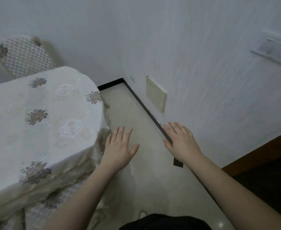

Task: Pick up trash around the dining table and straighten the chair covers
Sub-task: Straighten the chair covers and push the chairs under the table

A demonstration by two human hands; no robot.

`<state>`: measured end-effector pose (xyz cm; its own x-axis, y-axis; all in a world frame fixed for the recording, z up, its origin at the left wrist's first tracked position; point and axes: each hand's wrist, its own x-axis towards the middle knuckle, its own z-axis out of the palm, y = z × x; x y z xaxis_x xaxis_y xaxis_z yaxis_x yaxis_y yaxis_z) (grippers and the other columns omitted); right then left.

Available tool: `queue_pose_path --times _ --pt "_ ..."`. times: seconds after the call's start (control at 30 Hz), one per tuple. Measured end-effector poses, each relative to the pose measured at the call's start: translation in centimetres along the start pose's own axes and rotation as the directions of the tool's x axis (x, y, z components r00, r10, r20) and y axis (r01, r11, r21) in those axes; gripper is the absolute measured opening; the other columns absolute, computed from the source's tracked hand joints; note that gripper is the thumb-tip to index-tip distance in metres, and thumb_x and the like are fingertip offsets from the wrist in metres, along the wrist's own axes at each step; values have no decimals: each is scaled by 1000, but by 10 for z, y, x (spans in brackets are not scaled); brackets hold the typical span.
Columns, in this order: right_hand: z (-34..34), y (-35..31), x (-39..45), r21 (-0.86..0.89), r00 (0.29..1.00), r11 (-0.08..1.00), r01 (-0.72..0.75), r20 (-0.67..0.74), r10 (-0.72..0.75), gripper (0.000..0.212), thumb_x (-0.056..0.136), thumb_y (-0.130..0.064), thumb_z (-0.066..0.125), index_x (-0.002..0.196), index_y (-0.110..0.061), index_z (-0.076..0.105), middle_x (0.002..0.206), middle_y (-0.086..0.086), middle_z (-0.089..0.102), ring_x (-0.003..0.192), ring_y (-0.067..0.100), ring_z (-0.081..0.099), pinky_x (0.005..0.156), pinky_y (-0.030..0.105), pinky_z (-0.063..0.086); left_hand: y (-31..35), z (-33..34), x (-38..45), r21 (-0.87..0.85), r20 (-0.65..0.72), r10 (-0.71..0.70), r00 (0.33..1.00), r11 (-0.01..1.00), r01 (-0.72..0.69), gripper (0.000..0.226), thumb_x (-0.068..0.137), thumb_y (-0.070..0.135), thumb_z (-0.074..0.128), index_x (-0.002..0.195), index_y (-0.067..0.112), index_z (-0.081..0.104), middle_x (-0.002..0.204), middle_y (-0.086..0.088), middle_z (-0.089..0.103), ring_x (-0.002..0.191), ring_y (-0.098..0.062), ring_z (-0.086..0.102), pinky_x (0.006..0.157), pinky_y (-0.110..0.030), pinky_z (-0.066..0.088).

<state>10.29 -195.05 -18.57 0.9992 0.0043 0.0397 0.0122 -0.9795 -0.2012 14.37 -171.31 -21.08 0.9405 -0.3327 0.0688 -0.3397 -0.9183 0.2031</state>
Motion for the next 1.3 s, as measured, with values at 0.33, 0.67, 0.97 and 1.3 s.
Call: queue_pose_path --times 0.33,0.67,0.97,1.3 --pt "6 49 132 1 997 998 59 53 -59 55 96 -40 42 147 -23 31 153 1 31 142 23 24 115 38 17 -8 3 137 160 40 -85 996 984 77 76 84 68 15 149 30 23 156 -10 24 146 -28 12 116 -52 8" --pt "-10 113 290 19 989 989 144 22 -145 59 91 -45 36 142 -18 41 145 4 45 135 27 37 111 44 28 13 -3 284 246 47 -152 987 960 136 75 84 66 5 150 32 19 156 -4 25 145 -27 15 115 -51 8" --pt "-7 63 430 72 948 947 312 38 -315 59 94 -46 38 145 -18 34 149 3 38 138 26 30 111 41 25 -42 -11 355 255 25 -283 959 929 267 72 87 61 -4 148 35 24 155 -1 29 145 -24 18 116 -49 9" --pt "16 -10 602 -20 896 898 440 81 -437 58 95 -44 44 145 -18 35 151 4 36 139 26 29 112 38 21 -183 -34 446 168 -38 -471 882 867 470 79 83 64 -6 149 32 23 156 -1 26 146 -23 15 117 -45 10"
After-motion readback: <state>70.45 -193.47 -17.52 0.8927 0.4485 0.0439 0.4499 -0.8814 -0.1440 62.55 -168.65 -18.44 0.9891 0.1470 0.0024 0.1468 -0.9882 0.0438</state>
